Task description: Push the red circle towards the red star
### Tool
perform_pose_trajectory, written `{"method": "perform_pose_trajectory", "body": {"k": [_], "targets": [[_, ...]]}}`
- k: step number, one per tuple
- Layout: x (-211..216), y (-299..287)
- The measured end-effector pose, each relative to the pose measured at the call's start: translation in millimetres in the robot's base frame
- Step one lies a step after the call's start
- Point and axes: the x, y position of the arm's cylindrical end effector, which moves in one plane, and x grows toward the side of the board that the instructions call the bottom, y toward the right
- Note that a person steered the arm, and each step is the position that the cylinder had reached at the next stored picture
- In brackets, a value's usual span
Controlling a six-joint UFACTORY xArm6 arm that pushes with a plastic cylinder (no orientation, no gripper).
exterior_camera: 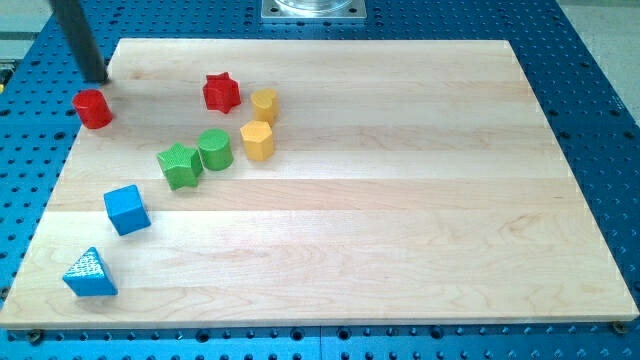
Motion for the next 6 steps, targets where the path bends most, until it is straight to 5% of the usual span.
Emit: {"method": "perform_pose_trajectory", "body": {"k": [4, 6], "targets": [[124.5, 21.3], [83.3, 49.2]]}}
